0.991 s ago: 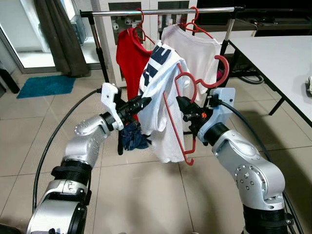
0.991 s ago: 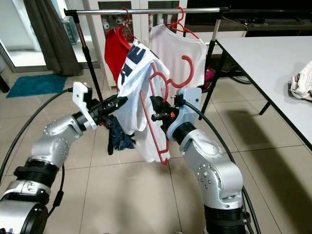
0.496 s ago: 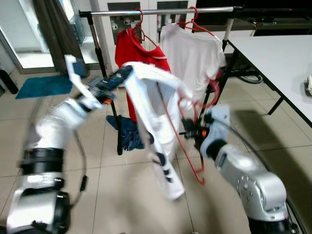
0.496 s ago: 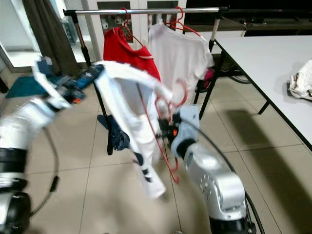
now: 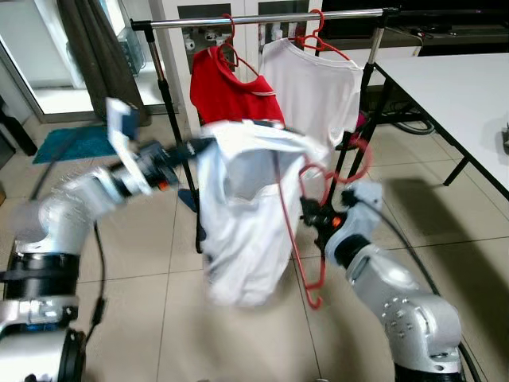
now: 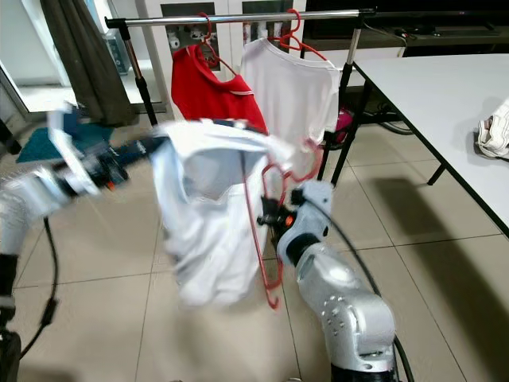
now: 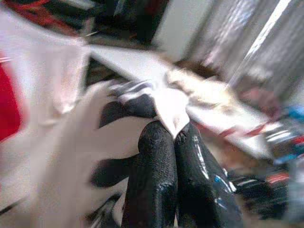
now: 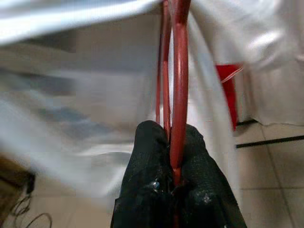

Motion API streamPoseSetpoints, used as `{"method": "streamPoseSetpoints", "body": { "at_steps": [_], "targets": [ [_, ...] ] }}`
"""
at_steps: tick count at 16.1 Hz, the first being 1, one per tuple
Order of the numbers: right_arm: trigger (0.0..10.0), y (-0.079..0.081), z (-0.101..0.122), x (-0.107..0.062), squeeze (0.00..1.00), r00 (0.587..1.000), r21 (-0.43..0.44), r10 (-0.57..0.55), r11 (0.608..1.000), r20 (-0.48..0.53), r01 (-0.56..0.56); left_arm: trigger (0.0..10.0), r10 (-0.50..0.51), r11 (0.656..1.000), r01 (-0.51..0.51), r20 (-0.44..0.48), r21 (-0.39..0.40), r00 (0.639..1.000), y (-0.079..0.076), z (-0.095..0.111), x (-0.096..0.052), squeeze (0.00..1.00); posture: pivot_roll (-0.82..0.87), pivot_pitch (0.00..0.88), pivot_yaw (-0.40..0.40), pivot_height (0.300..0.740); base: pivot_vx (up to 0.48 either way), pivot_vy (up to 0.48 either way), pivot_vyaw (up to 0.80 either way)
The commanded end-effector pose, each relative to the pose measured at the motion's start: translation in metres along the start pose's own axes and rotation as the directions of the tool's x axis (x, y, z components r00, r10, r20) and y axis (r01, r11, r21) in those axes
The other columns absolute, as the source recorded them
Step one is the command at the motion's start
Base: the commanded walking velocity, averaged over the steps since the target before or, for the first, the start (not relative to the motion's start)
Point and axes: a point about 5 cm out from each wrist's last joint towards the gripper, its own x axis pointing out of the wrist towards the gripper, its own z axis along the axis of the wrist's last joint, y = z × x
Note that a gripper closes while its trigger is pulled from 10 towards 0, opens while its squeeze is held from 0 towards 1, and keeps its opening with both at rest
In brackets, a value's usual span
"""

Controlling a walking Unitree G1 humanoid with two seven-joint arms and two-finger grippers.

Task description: Hang hanger

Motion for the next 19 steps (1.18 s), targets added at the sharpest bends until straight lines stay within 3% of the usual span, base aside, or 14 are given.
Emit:
{"method": "streamPoseSetpoints", "body": {
  "at_steps": [1, 3, 4, 7, 9, 12, 15, 16, 18, 19],
  "targets": [
    [0.0, 0.007, -0.001, -0.004, 0.0, 0.997, -0.015, 0.055, 0.998, -0.054, -0.056, 0.0, 0.105, 0.993, -0.104, -0.019, 0.062, 0.994, 0.006, -0.004, 0.002, 0.0, -0.14, 0.0, 0.081, 0.74, 0.0, 0.0, 0.0],
    [0.0, -0.004, -0.015, -0.01, 0.0, 0.993, -0.031, 0.008, 0.999, -0.122, -0.011, 0.0, 0.184, 0.982, -0.185, 0.03, 0.029, 0.982, 0.008, -0.007, 0.008, 0.0, -0.14, 0.0, 0.077, 0.74, 0.0, 0.0, 0.0],
    [0.0, -0.014, -0.032, -0.018, 0.0, 0.971, -0.135, -0.007, 0.99, -0.238, -0.026, 0.0, 0.228, 0.973, -0.229, 0.075, 0.005, 0.971, 0.01, -0.004, 0.01, 0.0, -0.15, 0.0, 0.076, 0.74, 0.0, 0.0, 0.0],
    [0.0, -0.044, -0.056, -0.029, 0.0, 0.937, -0.155, -0.119, 0.985, -0.328, 0.071, 0.0, 0.2, 0.98, -0.198, 0.118, -0.027, 0.973, 0.006, 0.004, 0.014, 0.0, -0.15, 0.0, 0.075, 0.74, 0.0, 0.0, 0.0],
    [0.0, -0.051, -0.057, -0.03, 0.0, 0.934, -0.144, -0.15, 0.984, -0.324, 0.108, 0.0, 0.169, 0.986, -0.168, 0.105, -0.025, 0.98, 0.002, 0.004, 0.017, 0.0, -0.15, 0.0, 0.078, 0.74, 0.0, 0.0, 0.0],
    [0.0, -0.038, -0.042, -0.018, 0.0, 0.979, -0.003, -0.073, 0.997, -0.192, 0.074, 0.0, 0.059, 0.998, -0.058, 0.028, -0.034, 0.998, -0.015, -0.008, 0.021, 0.0, -0.15, 0.0, 0.087, 0.74, 0.0, 0.0, 0.0],
    [0.0, -0.019, -0.031, -0.009, 0.0, 0.994, 0.097, 0.02, 0.995, -0.104, -0.009, 0.0, 0.061, 0.998, -0.061, -0.012, -0.028, 0.998, -0.017, -0.013, 0.021, 0.0, -0.15, 0.0, 0.088, 0.74, 0.0, 0.0, 0.0],
    [0.0, -0.011, -0.029, -0.007, 0.0, 0.992, 0.096, 0.076, 0.993, -0.099, -0.066, 0.0, 0.078, 0.997, -0.078, -0.017, -0.022, 0.997, -0.016, -0.013, 0.02, 0.0, -0.15, 0.0, 0.088, 0.74, 0.0, 0.0, 0.0],
    [0.0, -0.003, -0.038, -0.008, 0.0, 0.974, -0.018, 0.132, 0.99, -0.182, -0.137, 0.0, 0.107, 0.994, -0.107, -0.026, 0.012, 0.994, -0.015, -0.012, 0.018, 0.0, -0.14, 0.0, 0.084, 0.74, 0.0, 0.0, 0.0],
    [0.0, -0.007, -0.044, -0.009, 0.0, 0.967, -0.139, 0.092, 0.982, -0.238, -0.128, 0.0, 0.116, 0.993, -0.115, -0.027, 0.027, 0.993, -0.014, -0.01, 0.017, 0.0, -0.14, 0.0, 0.084, 0.74, 0.0, 0.0, 0.0]
  ]
}}
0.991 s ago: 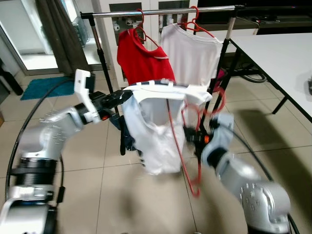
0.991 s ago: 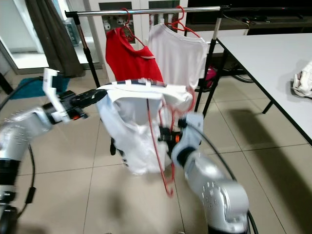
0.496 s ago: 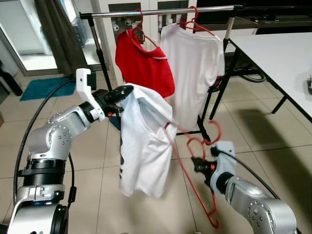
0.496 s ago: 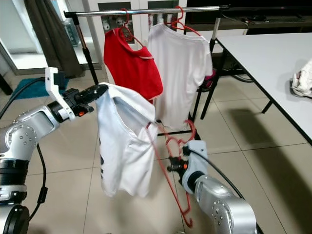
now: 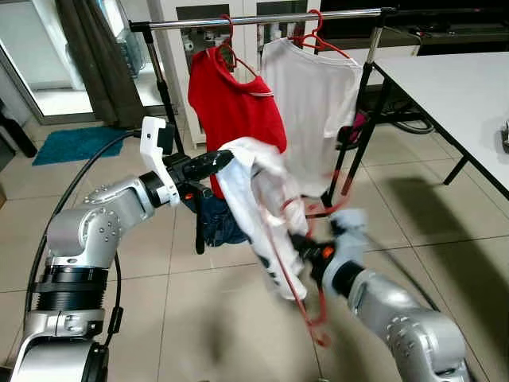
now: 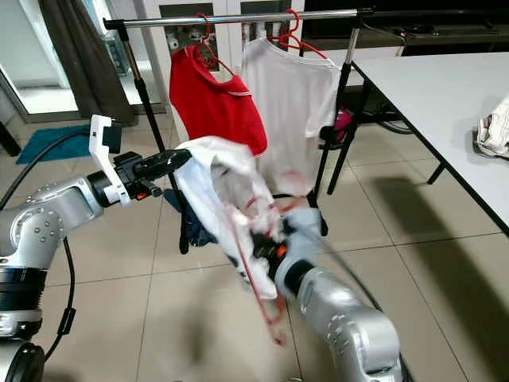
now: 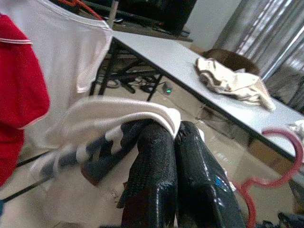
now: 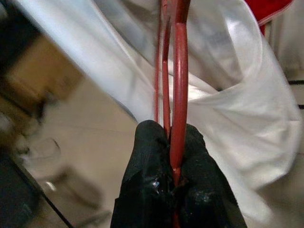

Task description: Hang hanger

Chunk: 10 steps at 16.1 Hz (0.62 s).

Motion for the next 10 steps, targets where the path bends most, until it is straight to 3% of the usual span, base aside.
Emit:
{"method": "streamPoseSetpoints", "body": {
  "at_steps": [1, 4, 6, 8, 10],
  "targets": [
    [0.0, 0.002, 0.002, 0.001, 0.0, 1.0, -0.03, -0.005, 1.0, 0.004, 0.005, 0.0, 0.006, 0.999, -0.006, 0.0, 0.041, 1.0, -0.002, 0.007, -0.004, 0.0, -0.13, 0.0, 0.084, 0.74, 0.0, 0.0, 0.0],
    [0.0, -0.001, 0.007, 0.006, 0.0, 0.999, -0.097, -0.034, 0.995, 0.022, 0.036, 0.0, -0.064, 0.996, 0.069, -0.082, 0.061, 0.995, -0.009, 0.005, -0.008, 0.0, -0.13, 0.0, 0.086, 0.74, 0.0, 0.0, 0.0],
    [0.0, 0.007, 0.022, 0.007, 0.0, 0.99, -0.056, 0.014, 0.998, 0.137, -0.006, 0.0, -0.078, 0.994, 0.087, -0.125, 0.068, 0.989, -0.01, 0.001, -0.011, 0.0, -0.13, 0.0, 0.086, 0.74, 0.0, 0.0, 0.0],
    [0.0, 0.008, 0.025, 0.006, 0.0, 0.987, -0.041, 0.011, 0.999, 0.161, -0.004, 0.0, -0.072, 0.994, 0.083, -0.135, 0.072, 0.988, -0.01, -0.001, -0.011, 0.0, -0.13, 0.0, 0.085, 0.74, 0.0, 0.0, 0.0],
    [0.0, 0.004, 0.03, 0.007, 0.0, 0.977, 0.054, -0.039, 0.998, 0.212, 0.028, 0.0, -0.077, 0.994, 0.088, -0.153, 0.07, 0.985, -0.012, -0.003, -0.014, 0.0, -0.13, 0.0, 0.084, 0.74, 0.0, 0.0, 0.0]
  ]
}}
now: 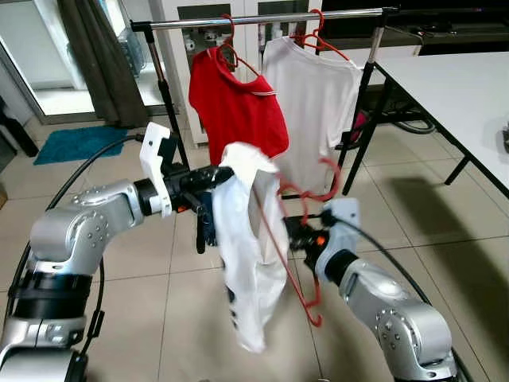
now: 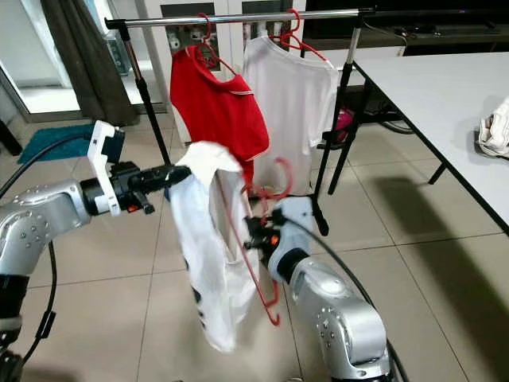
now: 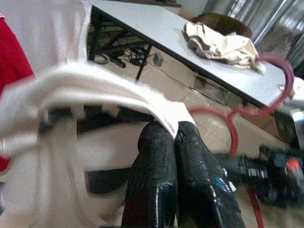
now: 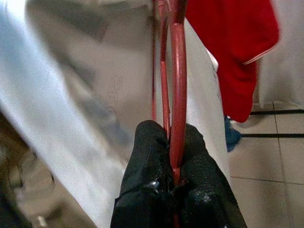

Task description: Hang hanger

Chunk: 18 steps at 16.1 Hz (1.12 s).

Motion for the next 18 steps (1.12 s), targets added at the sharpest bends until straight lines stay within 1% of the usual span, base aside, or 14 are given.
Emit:
{"method": "streamPoseSetpoints", "body": {
  "at_steps": [1, 3, 5, 6, 8, 9, 10, 11, 12, 13, 15, 17, 18],
  "targets": [
    [0.0, -0.005, 0.014, 0.0, 0.0, 0.993, 0.041, -0.049, 0.998, 0.103, 0.045, 0.0, -0.001, 1.0, 0.001, -0.021, 0.022, 1.0, -0.002, 0.001, -0.003, 0.0, -0.12, 0.0, 0.085, 0.74, 0.0, 0.0, 0.0],
    [0.0, -0.008, 0.024, 0.0, 0.0, 0.977, 0.065, -0.092, 0.995, 0.194, 0.081, 0.0, 0.014, 1.0, -0.013, -0.028, 0.024, 1.0, -0.002, -0.001, -0.005, 0.0, -0.12, 0.0, 0.085, 0.74, 0.0, 0.0, 0.0],
    [0.0, -0.005, 0.044, 0.0, 0.0, 0.931, 0.095, -0.101, 0.993, 0.352, 0.072, 0.0, 0.037, 0.999, -0.035, -0.045, 0.03, 0.998, -0.001, -0.006, -0.008, 0.0, -0.12, 0.0, 0.085, 0.74, 0.0, 0.0, 0.0],
    [0.0, -0.005, 0.047, 0.001, 0.0, 0.924, 0.091, -0.098, 0.993, 0.37, 0.068, 0.0, 0.046, 0.998, -0.045, -0.047, 0.036, 0.998, -0.002, -0.009, -0.008, 0.0, -0.12, 0.0, 0.084, 0.74, 0.0, 0.0, 0.0],
    [0.0, -0.002, 0.048, 0.004, 0.0, 0.93, 0.031, -0.062, 0.998, 0.361, 0.054, 0.0, 0.093, 0.994, -0.09, -0.038, 0.066, 0.995, 0.0, -0.009, -0.005, 0.0, -0.12, 0.0, 0.079, 0.74, 0.0, 0.0, 0.0],
    [0.0, 0.001, 0.049, 0.005, 0.0, 0.93, 0.012, -0.042, 0.999, 0.365, 0.04, 0.0, 0.131, 0.986, -0.127, -0.029, 0.109, 0.991, 0.004, -0.008, -0.004, 0.0, -0.12, 0.0, 0.077, 0.74, 0.0, 0.0, 0.0],
    [0.0, 0.002, 0.049, 0.006, 0.0, 0.928, 0.006, -0.026, 1.0, 0.373, 0.026, 0.0, 0.185, 0.969, -0.182, -0.002, 0.168, 0.983, 0.008, -0.006, -0.002, 0.0, -0.12, 0.0, 0.075, 0.74, 0.0, 0.0, 0.0],
    [0.0, 0.004, 0.05, 0.007, 0.0, 0.929, -0.009, -0.002, 1.0, 0.37, 0.006, 0.0, 0.226, 0.952, -0.232, 0.052, 0.199, 0.973, 0.012, 0.0, 0.001, 0.0, -0.13, 0.0, 0.073, 0.74, 0.0, 0.0, 0.0],
    [0.0, 0.006, 0.049, 0.008, 0.0, 0.932, -0.019, 0.013, 1.0, 0.363, -0.007, 0.0, 0.232, 0.948, -0.245, 0.083, 0.203, 0.969, 0.013, 0.004, 0.002, 0.0, -0.13, 0.0, 0.073, 0.74, 0.0, 0.0, 0.0],
    [0.0, 0.01, 0.045, 0.008, 0.0, 0.948, -0.088, 0.068, 0.995, 0.31, -0.043, 0.0, 0.237, 0.938, -0.269, 0.163, 0.217, 0.958, 0.013, 0.017, 0.006, 0.0, -0.13, 0.0, 0.07, 0.74, 0.0, 0.0, 0.0],
    [0.0, 0.007, 0.035, 0.008, 0.0, 0.971, -0.149, 0.069, 0.988, 0.229, -0.035, 0.0, 0.254, 0.923, -0.297, 0.192, 0.244, 0.948, 0.016, 0.025, 0.006, 0.0, -0.13, 0.0, 0.066, 0.74, 0.0, 0.0, 0.0],
    [0.0, 0.002, 0.024, 0.007, 0.0, 0.988, -0.172, 0.049, 0.985, 0.143, -0.023, 0.0, 0.269, 0.914, -0.314, 0.198, 0.256, 0.943, 0.019, 0.029, 0.003, 0.0, -0.13, 0.0, 0.064, 0.74, 0.0, 0.0, 0.0],
    [0.0, -0.008, 0.003, -0.002, 0.0, 1.0, -0.193, 0.009, 0.981, -0.021, -0.013, 0.0, 0.281, 0.906, -0.331, 0.21, 0.262, 0.936, 0.023, 0.031, 0.0, 0.0, -0.13, 0.0, 0.064, 0.74, 0.0, 0.0, 0.0]
  ]
}}
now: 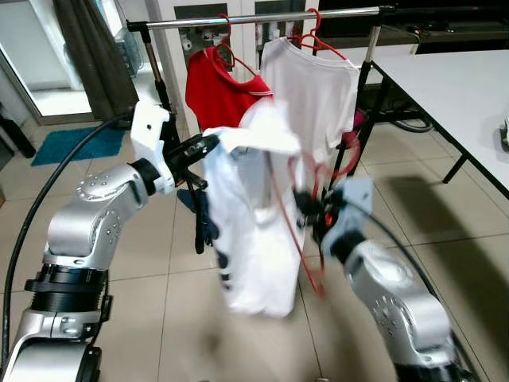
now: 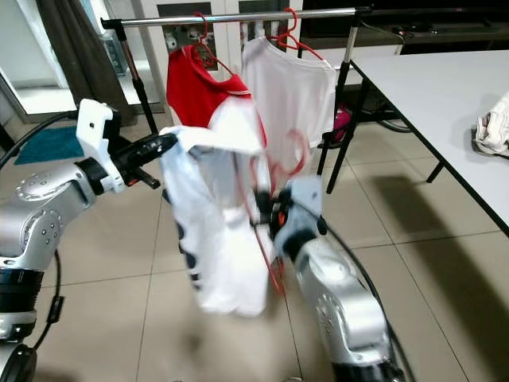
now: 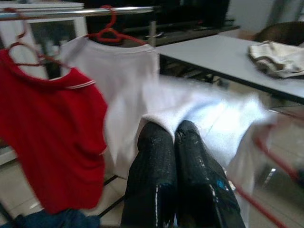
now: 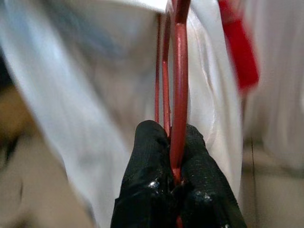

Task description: Hang hanger

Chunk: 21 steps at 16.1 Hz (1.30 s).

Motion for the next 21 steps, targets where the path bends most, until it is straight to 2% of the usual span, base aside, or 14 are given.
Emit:
{"method": "streamPoseSetpoints", "body": {
  "at_steps": [1, 3, 4, 6, 8, 12, 16, 19, 21],
  "targets": [
    [0.0, 0.002, -0.006, -0.003, 0.0, 0.998, -0.003, 0.009, 1.0, -0.054, -0.01, 0.0, 0.03, 0.999, -0.031, 0.022, 0.023, 0.999, 0.008, 0.008, -0.003, 0.0, -0.13, 0.0, 0.064, 0.74, 0.0, 0.0, 0.0],
    [0.0, 0.001, -0.017, -0.012, 0.0, 0.983, -0.002, 0.046, 0.999, -0.178, -0.047, 0.0, 0.015, 1.0, -0.015, 0.009, 0.019, 1.0, 0.005, 0.003, -0.003, 0.0, -0.14, 0.0, 0.065, 0.74, 0.0, 0.0, 0.0],
    [0.0, 0.0, -0.018, -0.015, 0.0, 0.982, 0.015, 0.042, 0.999, -0.186, -0.04, 0.0, -0.013, 1.0, 0.013, -0.018, 0.014, 1.0, 0.002, -0.003, -0.002, 0.0, -0.14, 0.0, 0.066, 0.74, 0.0, 0.0, 0.0],
    [0.0, 0.003, -0.008, -0.014, 0.0, 0.991, 0.047, 0.053, 0.998, -0.125, -0.048, 0.0, -0.043, 0.999, 0.043, -0.037, 0.007, 0.998, -0.002, -0.008, -0.002, 0.0, -0.14, 0.0, 0.066, 0.74, 0.0, 0.0, 0.0],
    [0.0, 0.009, 0.012, -0.01, 0.0, 0.997, 0.099, 0.079, 0.992, -0.008, -0.078, 0.0, -0.093, 0.996, 0.093, -0.068, -0.003, 0.993, -0.008, -0.013, -0.003, 0.0, -0.15, 0.0, 0.066, 0.74, 0.0, 0.0, 0.0],
    [0.0, 0.013, 0.025, -0.007, 0.0, 0.993, 0.152, 0.086, 0.984, 0.075, -0.097, 0.0, -0.136, 0.991, 0.135, -0.125, -0.018, 0.983, -0.013, -0.022, -0.005, 0.0, -0.14, 0.0, 0.065, 0.74, 0.0, 0.0, 0.0],
    [0.0, 0.009, 0.022, -0.007, 0.0, 0.995, 0.159, 0.075, 0.984, 0.065, -0.084, 0.0, -0.126, 0.992, 0.126, -0.115, -0.006, 0.985, -0.01, -0.02, -0.008, 0.0, -0.14, 0.0, 0.06, 0.74, 0.0, 0.0, 0.0],
    [0.0, -0.003, 0.015, -0.008, 0.0, 0.999, 0.142, 0.008, 0.99, 0.04, -0.014, 0.0, -0.092, 0.995, 0.094, -0.107, 0.018, 0.99, -0.001, -0.014, -0.011, 0.0, -0.14, 0.0, 0.058, 0.74, 0.0, 0.0, 0.0],
    [0.0, -0.009, 0.011, -0.01, 0.0, 1.0, 0.116, -0.006, 0.993, 0.02, 0.004, 0.0, -0.08, 0.995, 0.086, -0.122, 0.046, 0.989, 0.011, -0.009, -0.013, 0.0, -0.14, 0.0, 0.069, 0.74, 0.0, 0.0, 0.0]
  ]
}}
